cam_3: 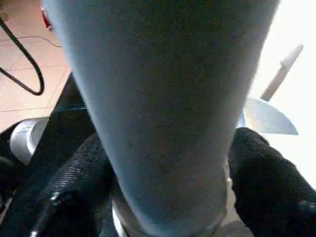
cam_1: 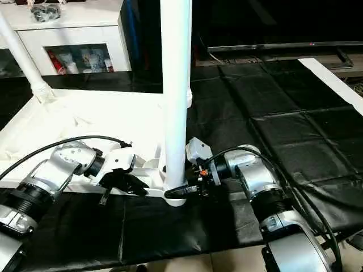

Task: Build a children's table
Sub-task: Rotate leg to tighten

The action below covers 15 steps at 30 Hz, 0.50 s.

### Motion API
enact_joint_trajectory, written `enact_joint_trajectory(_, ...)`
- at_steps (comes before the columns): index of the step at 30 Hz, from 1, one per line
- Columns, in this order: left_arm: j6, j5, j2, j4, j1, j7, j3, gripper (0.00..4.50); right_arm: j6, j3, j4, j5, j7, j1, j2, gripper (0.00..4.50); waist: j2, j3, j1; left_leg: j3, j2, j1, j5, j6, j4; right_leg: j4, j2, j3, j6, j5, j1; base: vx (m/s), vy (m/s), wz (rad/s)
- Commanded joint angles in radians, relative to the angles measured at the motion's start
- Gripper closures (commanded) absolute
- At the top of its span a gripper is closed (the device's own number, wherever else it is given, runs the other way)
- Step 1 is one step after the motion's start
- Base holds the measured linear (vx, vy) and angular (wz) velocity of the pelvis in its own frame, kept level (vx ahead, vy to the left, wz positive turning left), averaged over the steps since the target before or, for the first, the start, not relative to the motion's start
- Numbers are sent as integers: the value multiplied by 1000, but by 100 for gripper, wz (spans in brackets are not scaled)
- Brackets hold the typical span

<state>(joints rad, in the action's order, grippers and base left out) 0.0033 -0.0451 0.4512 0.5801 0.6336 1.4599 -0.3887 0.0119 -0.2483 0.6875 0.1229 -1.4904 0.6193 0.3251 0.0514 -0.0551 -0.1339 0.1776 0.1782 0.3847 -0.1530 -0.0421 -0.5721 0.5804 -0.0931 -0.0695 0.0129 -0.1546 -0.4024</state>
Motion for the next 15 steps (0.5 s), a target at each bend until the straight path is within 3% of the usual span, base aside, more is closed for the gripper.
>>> enact_joint_trajectory(1, -6, -2, -7, -23, -15, 37, -35, 450, 11, -3, 9, 0, 9, 19, -2, 140, -4, 76, 8, -12, 53, -26, -299, 42, 64, -53, -57, 37, 244, -257, 44, 0, 0, 0)
enact_joint_trajectory(5, -4, 1, -12, -18, -15, 19, -27, 450, 15, -8, 5, -6, -1, 12, 2, 151, -6, 77, 9, -12, 54, -26, -297, 41, 64, -53, -56, 37, 239, -267, 44, 0, 0, 0)
enact_joint_trajectory(6, -3, 2, -13, -19, -15, 17, -26, 450, 15, -9, 3, -7, -2, 11, 2, 171, -6, 77, 9, -12, 53, -26, -294, 42, 64, -52, -56, 37, 240, -261, 44, 0, 0, 0)
enact_joint_trajectory(15, 45, 22, -35, -5, -20, -39, 11, 450, -20, -7, -16, 4, 11, -12, -8, 183, -2, 76, 8, -13, 53, -26, -301, 41, 63, -54, -57, 37, 241, -271, 44, 0, 0, 0)
